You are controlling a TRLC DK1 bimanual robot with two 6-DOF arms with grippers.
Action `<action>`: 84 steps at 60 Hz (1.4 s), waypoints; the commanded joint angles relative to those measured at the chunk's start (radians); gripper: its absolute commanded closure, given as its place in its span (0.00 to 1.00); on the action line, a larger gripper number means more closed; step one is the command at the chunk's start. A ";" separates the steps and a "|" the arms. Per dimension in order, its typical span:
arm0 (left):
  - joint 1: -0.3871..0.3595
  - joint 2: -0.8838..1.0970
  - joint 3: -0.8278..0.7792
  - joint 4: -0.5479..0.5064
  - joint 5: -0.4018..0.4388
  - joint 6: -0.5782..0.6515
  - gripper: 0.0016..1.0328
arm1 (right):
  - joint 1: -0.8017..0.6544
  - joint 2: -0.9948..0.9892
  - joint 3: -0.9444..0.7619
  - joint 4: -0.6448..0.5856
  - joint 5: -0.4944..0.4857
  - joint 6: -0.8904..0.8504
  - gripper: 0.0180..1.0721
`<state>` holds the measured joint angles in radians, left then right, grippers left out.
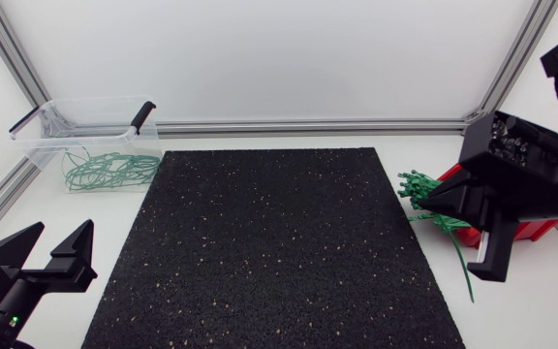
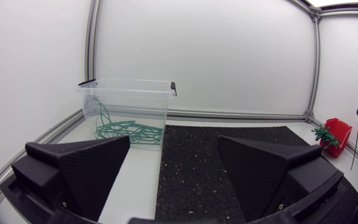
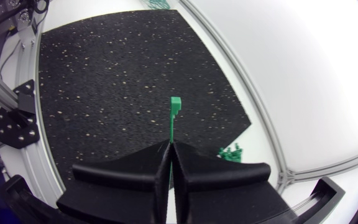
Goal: Take a green cable tie from the red box, thread the tail through the head to close it, then place it in the transparent bin on the left.
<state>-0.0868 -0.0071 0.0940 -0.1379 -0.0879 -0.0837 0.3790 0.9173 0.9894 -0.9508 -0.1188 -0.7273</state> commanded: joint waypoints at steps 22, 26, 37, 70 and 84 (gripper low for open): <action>-0.060 -0.008 -0.036 -0.023 0.025 -0.005 0.04 | 0.040 0.276 0.015 -0.109 -0.338 0.115 0.95; -0.056 -0.008 -0.028 -0.022 0.042 -0.004 0.04 | 0.034 0.311 0.034 -0.129 -0.418 0.104 0.95; -0.036 0.021 0.004 0.004 0.096 -0.016 0.04 | 0.066 0.376 0.091 -0.164 -0.610 0.077 0.95; 0.099 0.519 0.329 0.044 0.646 -0.260 0.04 | 0.051 0.519 0.130 -0.020 -1.015 0.200 0.95; 0.039 0.886 0.536 0.213 0.976 -0.304 0.06 | 0.028 0.617 0.147 0.063 -1.170 0.209 0.95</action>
<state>-0.0349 0.8669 0.5926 0.0563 0.8711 -0.3645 0.4107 1.5078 1.1385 -0.8921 -1.2751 -0.5411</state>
